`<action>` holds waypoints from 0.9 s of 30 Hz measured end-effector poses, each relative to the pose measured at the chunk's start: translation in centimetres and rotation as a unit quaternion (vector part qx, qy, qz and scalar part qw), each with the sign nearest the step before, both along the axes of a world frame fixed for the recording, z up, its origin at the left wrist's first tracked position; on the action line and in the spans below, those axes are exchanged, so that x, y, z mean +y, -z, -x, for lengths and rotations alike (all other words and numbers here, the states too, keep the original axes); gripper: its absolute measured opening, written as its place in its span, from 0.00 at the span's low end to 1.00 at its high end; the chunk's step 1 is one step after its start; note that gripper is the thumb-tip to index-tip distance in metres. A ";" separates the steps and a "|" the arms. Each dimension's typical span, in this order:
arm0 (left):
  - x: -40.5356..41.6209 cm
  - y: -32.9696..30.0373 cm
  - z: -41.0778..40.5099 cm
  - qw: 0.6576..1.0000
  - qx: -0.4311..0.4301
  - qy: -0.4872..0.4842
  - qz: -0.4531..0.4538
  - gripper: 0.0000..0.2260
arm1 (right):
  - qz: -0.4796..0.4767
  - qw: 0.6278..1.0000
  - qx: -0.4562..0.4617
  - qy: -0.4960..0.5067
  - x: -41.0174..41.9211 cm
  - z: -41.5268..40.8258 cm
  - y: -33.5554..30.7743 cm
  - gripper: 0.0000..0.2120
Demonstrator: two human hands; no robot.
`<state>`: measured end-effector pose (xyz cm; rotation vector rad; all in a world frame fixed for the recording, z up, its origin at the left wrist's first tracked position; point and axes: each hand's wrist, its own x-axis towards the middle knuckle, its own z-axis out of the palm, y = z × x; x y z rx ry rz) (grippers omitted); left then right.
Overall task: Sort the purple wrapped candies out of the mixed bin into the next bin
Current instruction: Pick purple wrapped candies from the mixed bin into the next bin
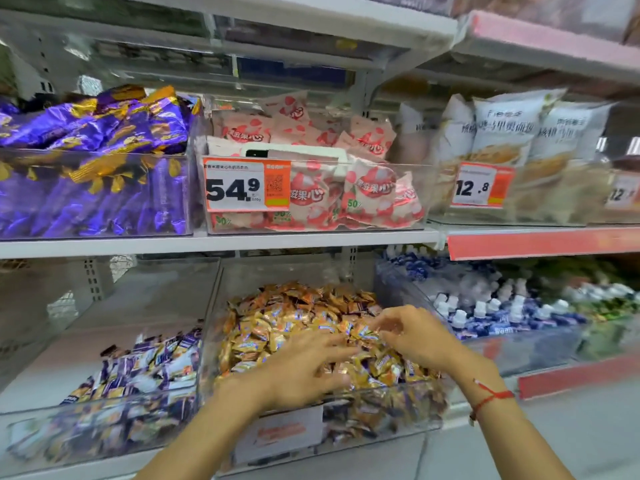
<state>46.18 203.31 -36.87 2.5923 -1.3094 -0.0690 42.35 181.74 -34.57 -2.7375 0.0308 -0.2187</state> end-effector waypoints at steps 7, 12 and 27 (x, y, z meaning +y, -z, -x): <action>-1.7 -0.4 -4.7 0.990 -0.044 -0.012 -0.136 0.23 | -0.043 0.994 0.081 -0.064 0.1 -0.3 0.8 0.10; -0.4 -1.2 -6.0 0.964 -0.173 -0.158 -0.122 0.23 | -0.061 0.996 0.042 -0.042 0.0 -0.8 1.3 0.11; 1.4 -0.1 -4.8 0.991 -0.084 -0.066 -0.085 0.22 | 0.033 0.995 -0.077 0.062 2.7 -1.8 3.0 0.12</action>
